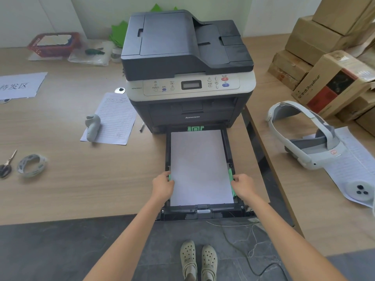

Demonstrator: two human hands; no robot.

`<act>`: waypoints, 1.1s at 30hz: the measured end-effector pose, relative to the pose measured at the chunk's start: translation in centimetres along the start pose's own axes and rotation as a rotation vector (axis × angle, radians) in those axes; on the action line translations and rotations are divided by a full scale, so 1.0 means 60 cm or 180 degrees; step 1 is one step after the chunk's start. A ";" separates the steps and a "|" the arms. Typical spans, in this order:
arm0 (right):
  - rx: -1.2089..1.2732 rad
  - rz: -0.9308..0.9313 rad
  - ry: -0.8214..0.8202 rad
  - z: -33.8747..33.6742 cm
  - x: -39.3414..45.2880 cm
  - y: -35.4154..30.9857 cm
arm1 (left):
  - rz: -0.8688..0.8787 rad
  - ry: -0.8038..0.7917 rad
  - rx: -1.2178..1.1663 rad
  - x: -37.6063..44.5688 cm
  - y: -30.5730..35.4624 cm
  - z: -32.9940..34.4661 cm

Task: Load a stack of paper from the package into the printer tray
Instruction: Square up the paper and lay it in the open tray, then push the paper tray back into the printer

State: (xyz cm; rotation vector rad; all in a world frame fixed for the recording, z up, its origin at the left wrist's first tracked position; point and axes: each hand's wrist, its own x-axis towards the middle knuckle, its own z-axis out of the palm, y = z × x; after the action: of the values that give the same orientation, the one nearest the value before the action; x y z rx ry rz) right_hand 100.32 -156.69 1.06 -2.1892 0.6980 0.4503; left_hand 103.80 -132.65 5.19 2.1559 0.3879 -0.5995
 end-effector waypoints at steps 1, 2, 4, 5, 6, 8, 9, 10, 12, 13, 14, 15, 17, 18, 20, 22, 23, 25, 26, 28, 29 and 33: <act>-0.0013 0.0010 0.0012 0.002 0.001 0.001 | -0.0035 -0.0004 -0.0025 0.004 -0.001 -0.001; -0.0021 0.0016 0.0031 0.003 0.002 0.003 | -0.0081 0.0004 -0.0071 0.008 -0.002 -0.002; -0.0027 0.0017 0.0076 0.006 0.003 0.006 | -0.0158 0.0018 -0.0170 0.014 -0.006 -0.005; -0.0022 0.0016 0.0088 0.008 0.004 0.007 | -0.0180 0.0019 -0.0221 0.016 -0.008 -0.006; -0.0019 0.0016 0.0097 0.011 0.006 0.008 | -0.0193 0.0023 -0.0272 0.017 -0.011 -0.005; -0.0024 0.0036 0.0148 0.016 0.007 0.008 | -0.0205 0.0052 -0.0298 0.020 -0.014 0.000; -0.0028 0.0050 0.0184 0.016 0.007 0.006 | -0.0216 0.0084 -0.0255 0.022 -0.014 0.002; -0.0038 0.0052 0.0209 0.016 0.007 0.006 | -0.0232 0.0126 -0.0209 0.023 -0.013 0.004; -0.0053 0.0022 0.0205 0.014 0.007 0.009 | -0.0291 0.0170 -0.0224 0.028 -0.014 0.005; -0.0043 -0.0003 0.0198 0.012 0.007 0.011 | -0.0327 0.0165 -0.0289 0.031 -0.015 0.005; -0.0019 -0.0021 0.0198 0.011 0.008 0.014 | -0.0353 0.0166 -0.0341 0.033 -0.017 0.005; 0.0003 -0.0029 0.0204 0.011 0.009 0.016 | -0.0364 0.0177 -0.0354 0.034 -0.019 0.005; -0.0009 -0.0030 0.0232 0.016 0.010 0.017 | -0.0379 0.0218 -0.0256 0.037 -0.021 0.010; -0.0033 -0.0031 0.0259 0.020 0.010 0.015 | -0.0394 0.0251 -0.0194 0.036 -0.019 0.012; -0.0079 -0.0040 0.0314 0.025 0.010 0.011 | -0.0429 0.0281 -0.0154 0.034 -0.014 0.015; -0.0085 -0.0063 0.0321 0.024 0.010 0.009 | -0.0415 0.0239 -0.0178 0.031 -0.012 0.011; -0.0076 -0.0077 0.0305 0.021 0.010 0.009 | -0.0381 0.0185 -0.0207 0.029 -0.013 0.008; -0.0059 -0.0098 0.0209 0.010 0.007 0.008 | -0.0284 0.0021 -0.0287 0.025 -0.017 -0.001; -0.0060 -0.0113 0.0154 0.004 0.004 0.008 | -0.0229 -0.0057 -0.0331 0.021 -0.019 -0.007; -0.0072 -0.0177 0.0119 -0.009 -0.002 0.007 | -0.0102 -0.0164 -0.0377 0.012 -0.024 -0.021; -0.0072 -0.0204 0.0130 -0.016 -0.005 0.008 | -0.0027 -0.0196 -0.0366 0.007 -0.028 -0.027; 0.0062 -0.0252 0.0237 -0.049 -0.022 0.036 | 0.0255 -0.0077 -0.0349 -0.011 -0.060 -0.061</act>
State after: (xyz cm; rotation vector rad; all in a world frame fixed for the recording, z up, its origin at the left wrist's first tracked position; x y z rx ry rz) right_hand 98.20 -159.69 2.38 -2.2158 0.6503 0.3214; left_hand 102.59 -127.63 5.16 2.0474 0.3124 -0.5463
